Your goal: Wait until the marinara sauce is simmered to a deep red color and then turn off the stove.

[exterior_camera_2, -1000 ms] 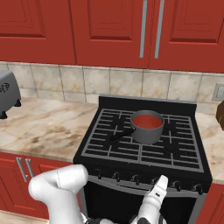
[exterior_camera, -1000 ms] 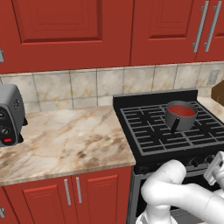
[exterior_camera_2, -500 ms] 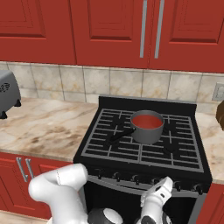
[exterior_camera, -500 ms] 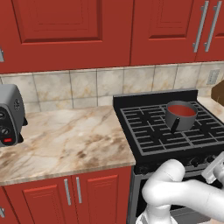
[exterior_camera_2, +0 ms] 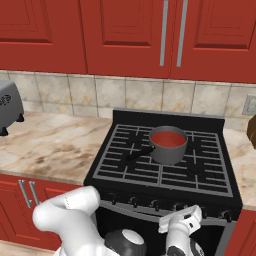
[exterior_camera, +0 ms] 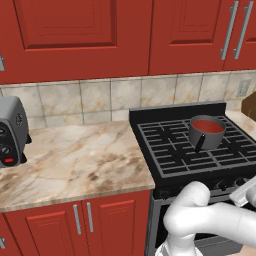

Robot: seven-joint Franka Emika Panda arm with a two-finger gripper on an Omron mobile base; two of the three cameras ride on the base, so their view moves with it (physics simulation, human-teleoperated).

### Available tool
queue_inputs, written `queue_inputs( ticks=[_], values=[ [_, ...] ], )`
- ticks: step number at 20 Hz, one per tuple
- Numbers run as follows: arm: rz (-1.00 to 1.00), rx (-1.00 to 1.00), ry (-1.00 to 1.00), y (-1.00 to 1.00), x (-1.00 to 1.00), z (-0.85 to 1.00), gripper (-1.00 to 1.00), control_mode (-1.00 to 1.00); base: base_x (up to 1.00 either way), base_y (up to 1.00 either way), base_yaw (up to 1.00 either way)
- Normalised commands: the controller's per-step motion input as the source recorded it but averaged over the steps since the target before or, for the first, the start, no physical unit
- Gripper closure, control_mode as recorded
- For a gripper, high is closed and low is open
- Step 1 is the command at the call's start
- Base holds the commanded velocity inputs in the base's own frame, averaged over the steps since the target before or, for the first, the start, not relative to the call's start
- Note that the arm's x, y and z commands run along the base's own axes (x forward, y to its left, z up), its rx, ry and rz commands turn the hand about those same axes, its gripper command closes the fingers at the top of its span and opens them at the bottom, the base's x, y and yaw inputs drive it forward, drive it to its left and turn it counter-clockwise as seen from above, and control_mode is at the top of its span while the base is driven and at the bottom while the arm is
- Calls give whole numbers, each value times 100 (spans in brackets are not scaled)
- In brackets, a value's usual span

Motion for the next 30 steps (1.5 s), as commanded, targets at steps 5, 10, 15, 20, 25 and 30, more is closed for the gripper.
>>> queue_inputs(
  ticks=[5, 10, 15, 20, 25, 30],
  values=[
    [-2, 30, 0, -3, -1, -7, 100, -100, 0, 0, 0],
    [-3, 30, 0, -1, -2, -10, 100, -100, 0, 0, 0],
    [-3, 30, 0, -1, -3, -12, 100, -100, 0, 0, 0],
    [-3, 31, 0, 0, -3, -15, 100, -100, 0, 0, 0],
    [-3, 31, 0, 0, -3, -16, 100, -100, 0, 0, 0],
    [-3, 31, 0, -1, -4, -18, 100, -100, 0, 0, 0]
  ],
)
